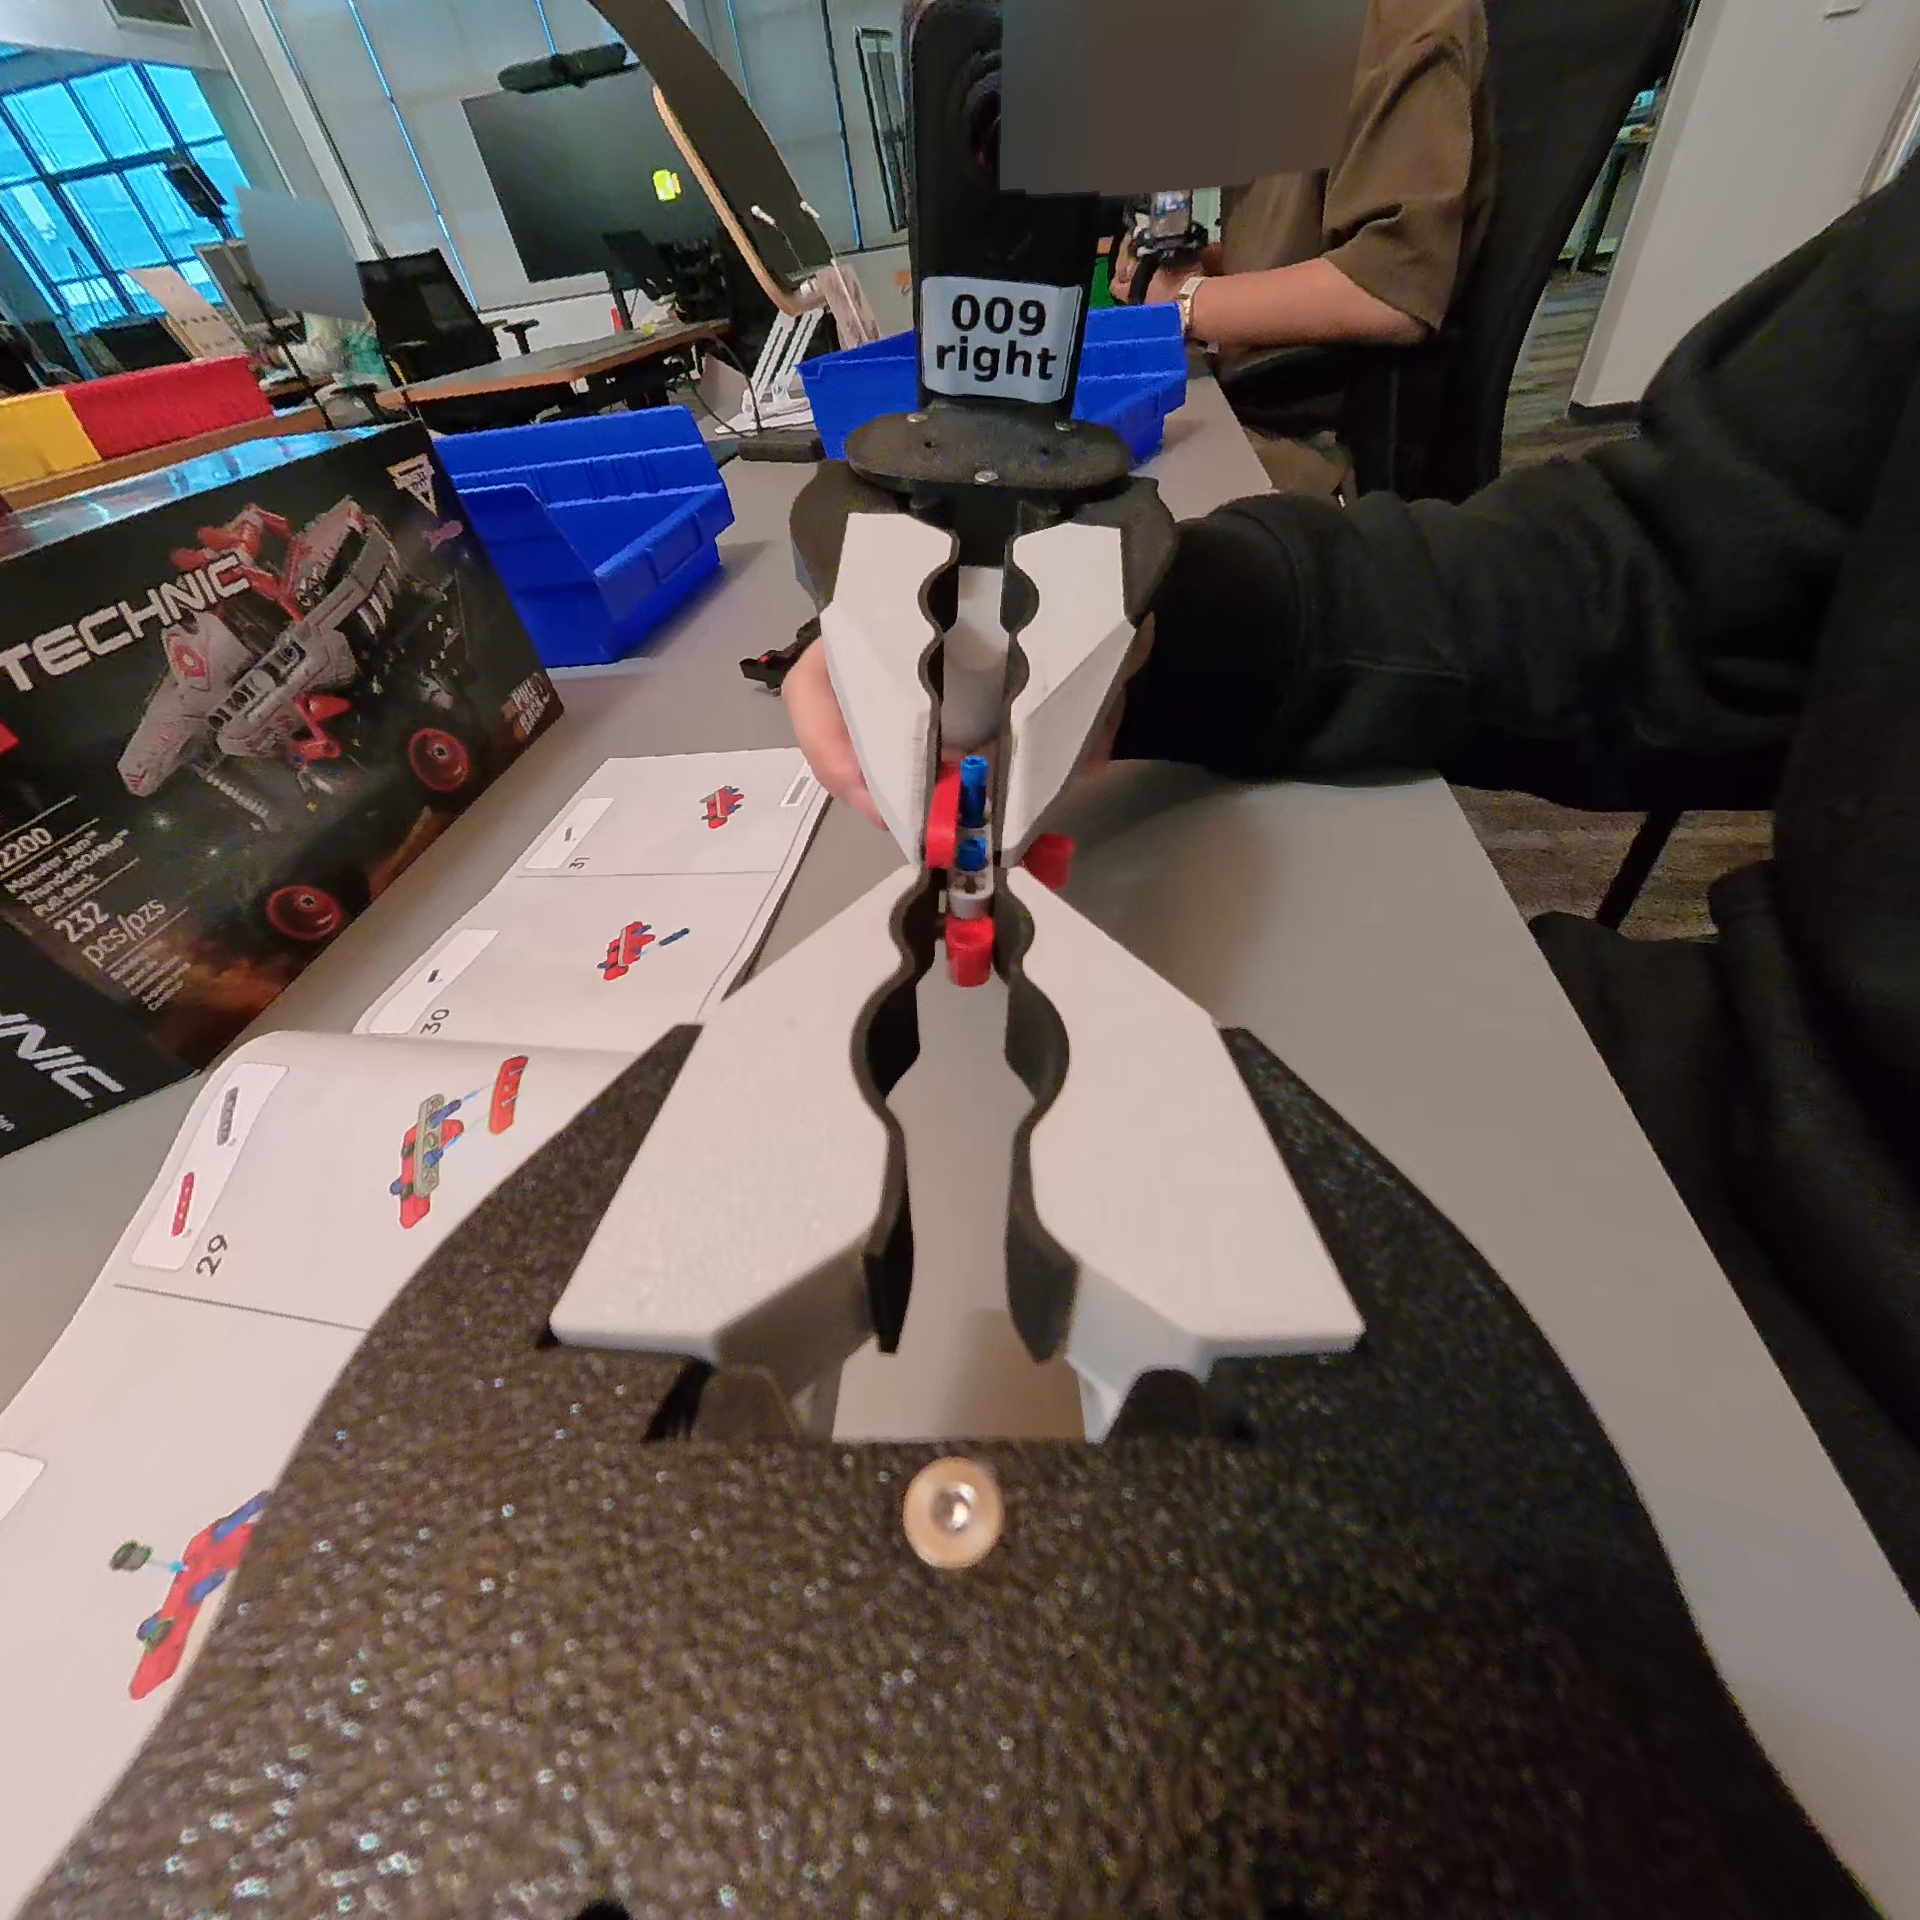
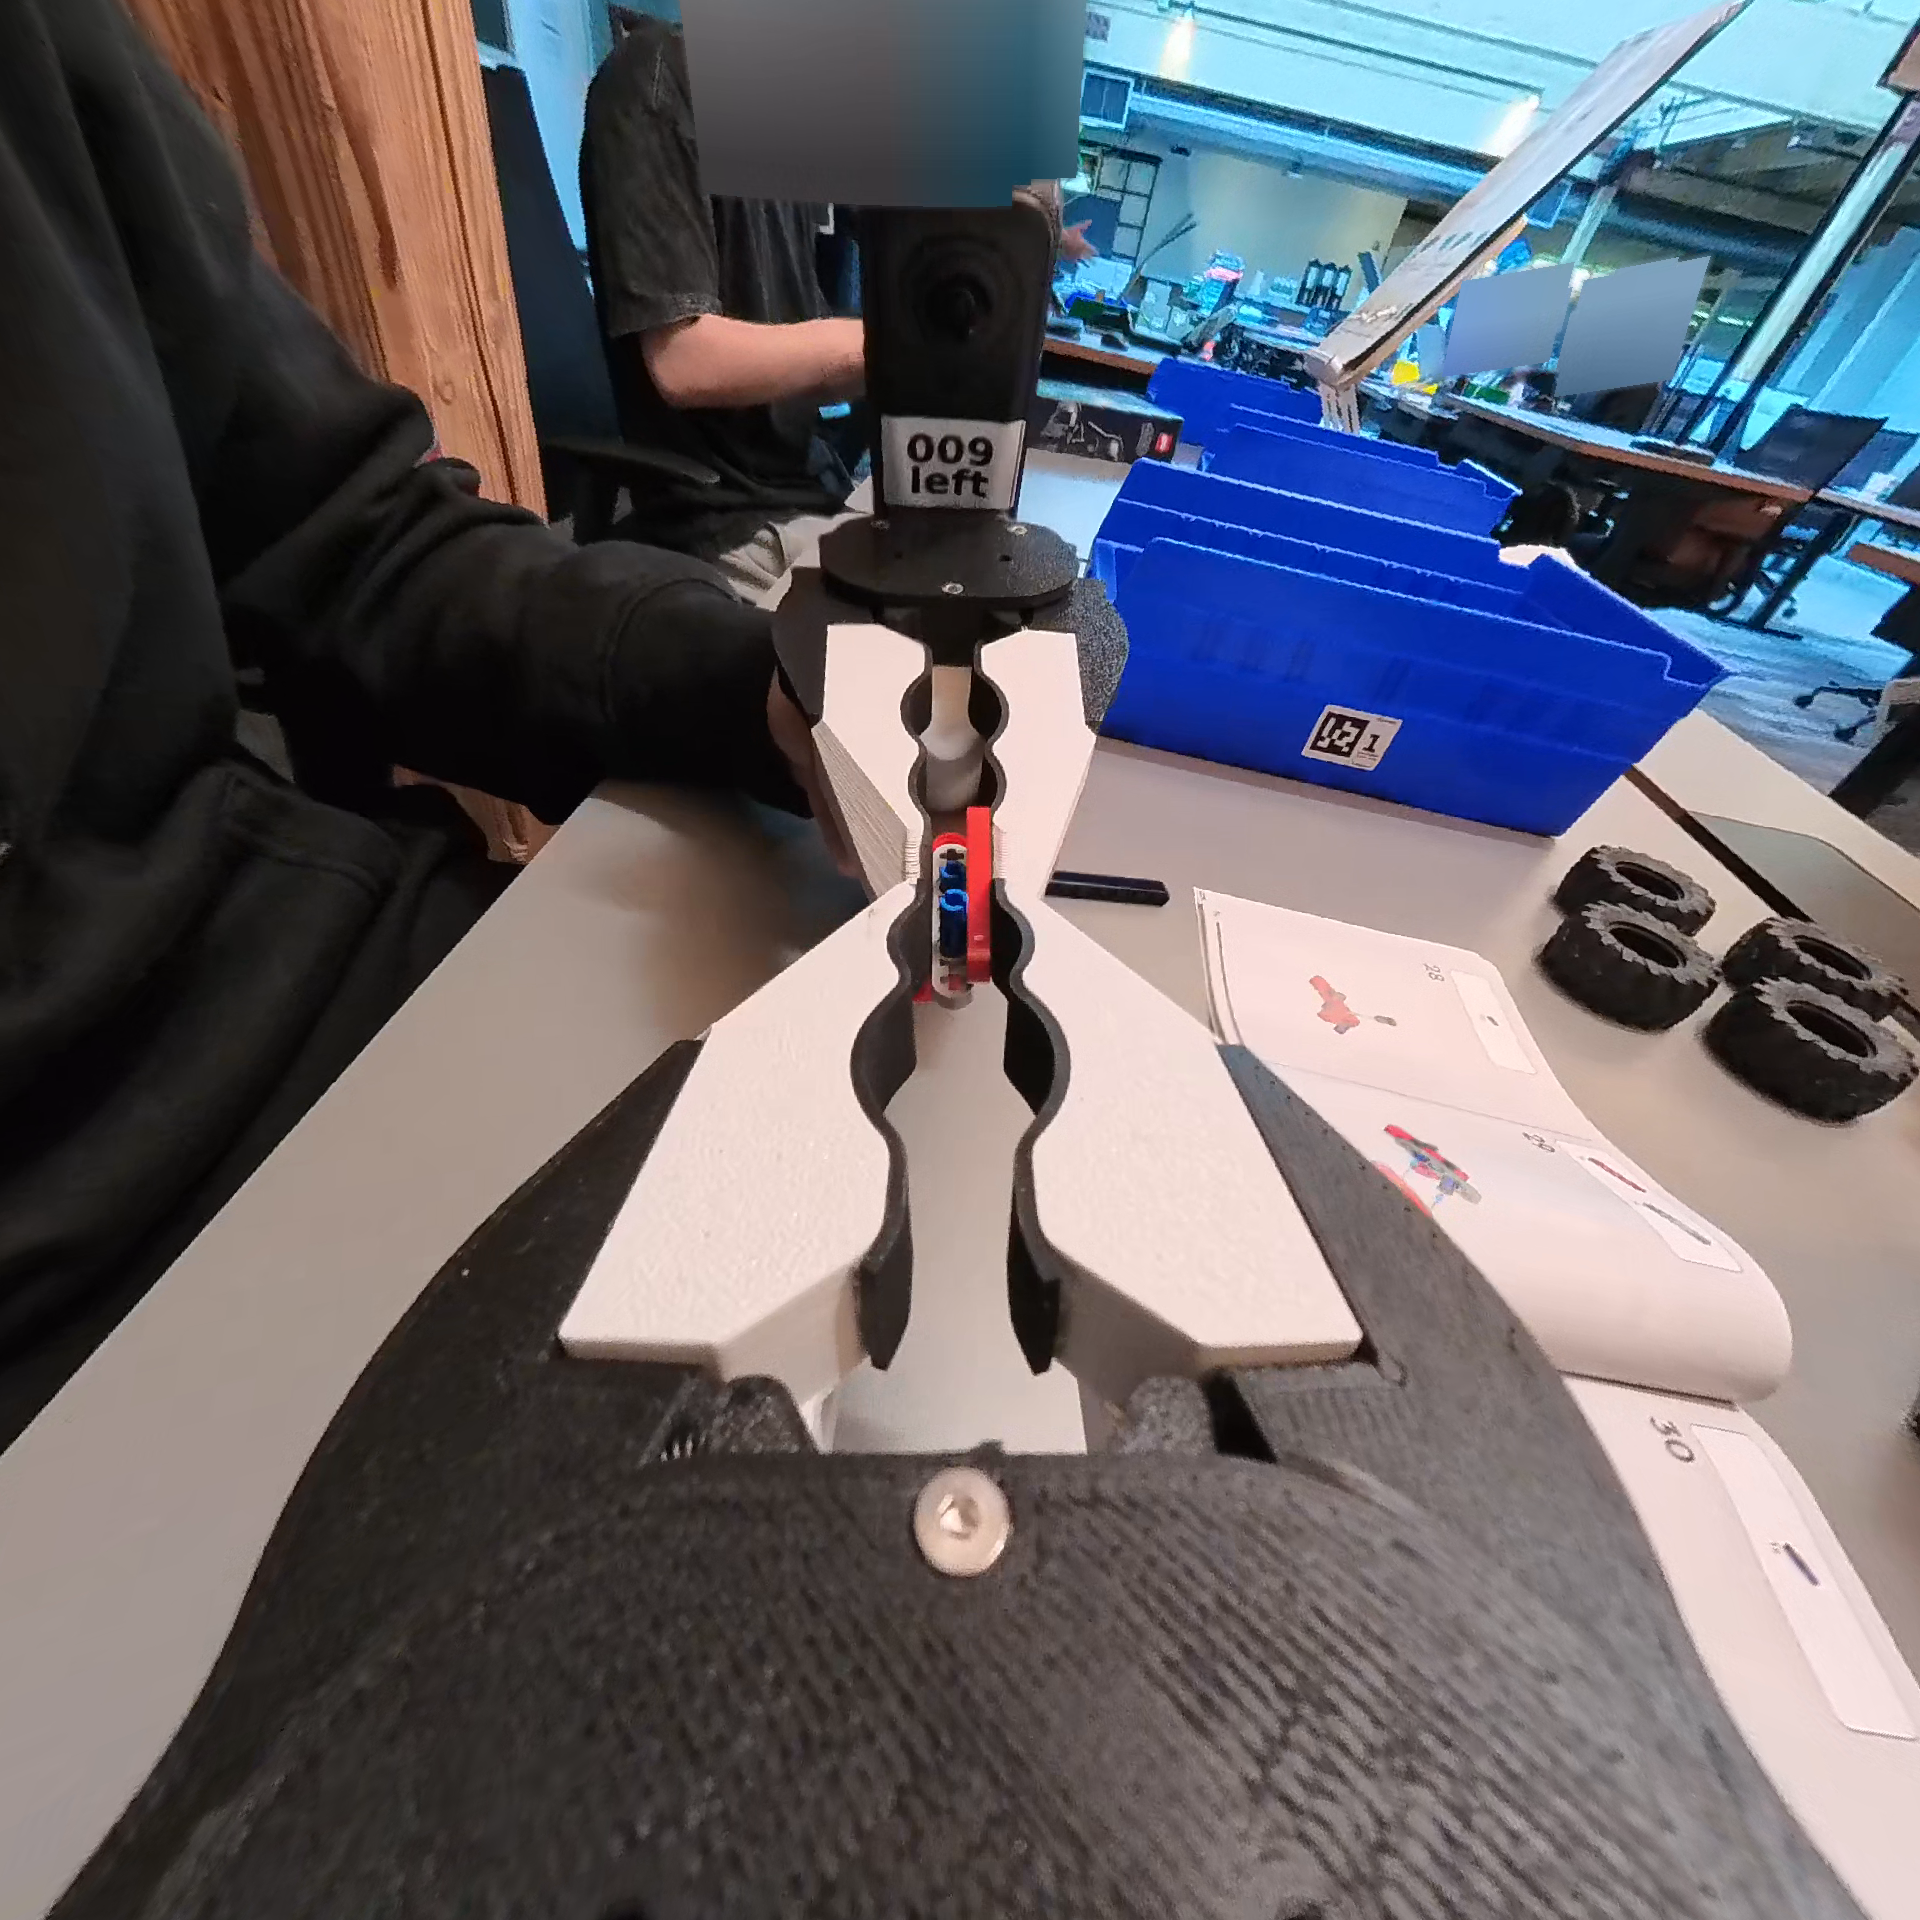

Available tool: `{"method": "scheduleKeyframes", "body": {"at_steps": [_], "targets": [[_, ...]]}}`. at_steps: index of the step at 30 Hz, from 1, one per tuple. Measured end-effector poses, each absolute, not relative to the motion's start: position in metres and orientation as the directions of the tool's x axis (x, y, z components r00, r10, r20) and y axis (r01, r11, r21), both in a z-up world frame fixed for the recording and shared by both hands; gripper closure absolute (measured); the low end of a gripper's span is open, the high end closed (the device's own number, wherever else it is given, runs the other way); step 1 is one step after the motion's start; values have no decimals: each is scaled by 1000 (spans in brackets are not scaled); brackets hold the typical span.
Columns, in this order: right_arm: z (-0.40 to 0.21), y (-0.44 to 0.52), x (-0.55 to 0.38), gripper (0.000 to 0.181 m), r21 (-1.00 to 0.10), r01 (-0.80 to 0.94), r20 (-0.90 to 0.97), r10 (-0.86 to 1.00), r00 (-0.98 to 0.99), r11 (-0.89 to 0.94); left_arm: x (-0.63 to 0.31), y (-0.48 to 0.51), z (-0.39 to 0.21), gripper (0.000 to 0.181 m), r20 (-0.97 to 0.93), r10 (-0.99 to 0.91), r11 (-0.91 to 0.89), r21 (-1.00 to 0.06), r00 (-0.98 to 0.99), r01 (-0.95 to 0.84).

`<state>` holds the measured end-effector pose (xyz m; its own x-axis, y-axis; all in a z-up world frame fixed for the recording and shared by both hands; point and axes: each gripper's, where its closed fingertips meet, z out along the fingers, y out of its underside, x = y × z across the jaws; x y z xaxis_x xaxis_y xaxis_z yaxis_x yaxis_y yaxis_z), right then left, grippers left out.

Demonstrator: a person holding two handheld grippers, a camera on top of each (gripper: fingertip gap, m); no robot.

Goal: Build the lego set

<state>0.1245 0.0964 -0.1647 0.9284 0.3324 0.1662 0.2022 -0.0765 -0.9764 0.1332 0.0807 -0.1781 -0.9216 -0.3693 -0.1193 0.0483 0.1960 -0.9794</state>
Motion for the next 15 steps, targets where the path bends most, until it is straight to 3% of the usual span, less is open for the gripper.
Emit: {"method": "scheduleKeyframes", "body": {"at_steps": [15], "targets": [[-167, 95, 127, 174, -988, 148, 126, 327, 937, -44, 135, 79, -181, 174, -90, -357, 210, -978, -930, 14]]}}
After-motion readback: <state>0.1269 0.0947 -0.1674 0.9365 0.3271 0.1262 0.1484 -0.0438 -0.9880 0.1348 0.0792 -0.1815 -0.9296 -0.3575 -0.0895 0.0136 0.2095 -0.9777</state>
